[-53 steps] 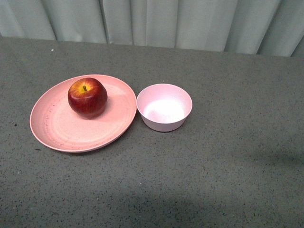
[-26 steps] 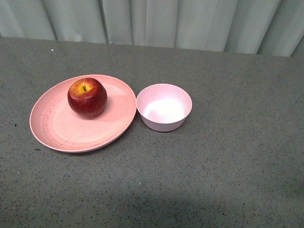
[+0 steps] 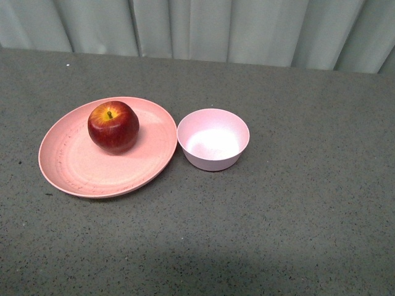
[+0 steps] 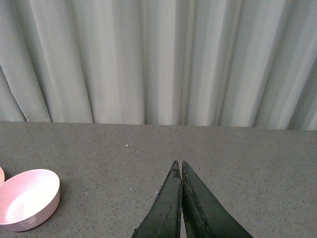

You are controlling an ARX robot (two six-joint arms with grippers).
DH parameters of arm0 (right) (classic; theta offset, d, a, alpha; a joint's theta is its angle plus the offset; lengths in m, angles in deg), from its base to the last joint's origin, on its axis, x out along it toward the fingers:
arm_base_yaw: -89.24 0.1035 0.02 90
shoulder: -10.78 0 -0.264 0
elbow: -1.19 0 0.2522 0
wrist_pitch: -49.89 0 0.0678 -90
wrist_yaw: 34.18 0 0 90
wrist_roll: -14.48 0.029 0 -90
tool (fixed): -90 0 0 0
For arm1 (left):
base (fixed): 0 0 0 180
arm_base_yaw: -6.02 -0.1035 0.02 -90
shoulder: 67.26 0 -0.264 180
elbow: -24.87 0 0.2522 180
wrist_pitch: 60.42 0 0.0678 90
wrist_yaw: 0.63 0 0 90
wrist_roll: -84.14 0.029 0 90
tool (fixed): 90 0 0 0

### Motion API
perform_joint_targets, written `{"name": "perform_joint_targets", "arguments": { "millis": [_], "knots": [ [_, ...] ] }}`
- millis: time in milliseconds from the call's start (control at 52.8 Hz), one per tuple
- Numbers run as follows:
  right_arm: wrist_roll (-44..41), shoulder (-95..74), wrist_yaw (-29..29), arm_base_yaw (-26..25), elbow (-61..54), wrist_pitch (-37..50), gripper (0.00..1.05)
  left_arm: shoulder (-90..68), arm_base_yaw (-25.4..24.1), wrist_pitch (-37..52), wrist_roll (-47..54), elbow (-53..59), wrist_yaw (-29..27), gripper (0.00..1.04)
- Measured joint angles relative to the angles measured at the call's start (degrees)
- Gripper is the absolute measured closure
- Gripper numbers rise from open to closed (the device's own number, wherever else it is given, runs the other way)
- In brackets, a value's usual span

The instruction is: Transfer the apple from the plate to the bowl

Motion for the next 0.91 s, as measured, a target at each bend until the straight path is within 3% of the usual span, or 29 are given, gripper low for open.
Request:
{"name": "perform_joint_targets", "arguments": {
  "millis": [833, 909],
  "knots": [
    [0.0, 18.8, 0.0, 0.0, 0.0, -18.3, 1.04, 0.0, 0.0, 0.0, 0.0, 0.0, 0.0, 0.07],
    [0.0, 26.1, 0.1, 0.0, 0.0, -27.5, 1.04, 0.0, 0.0, 0.0, 0.0, 0.0, 0.0, 0.07]
  ]
}}
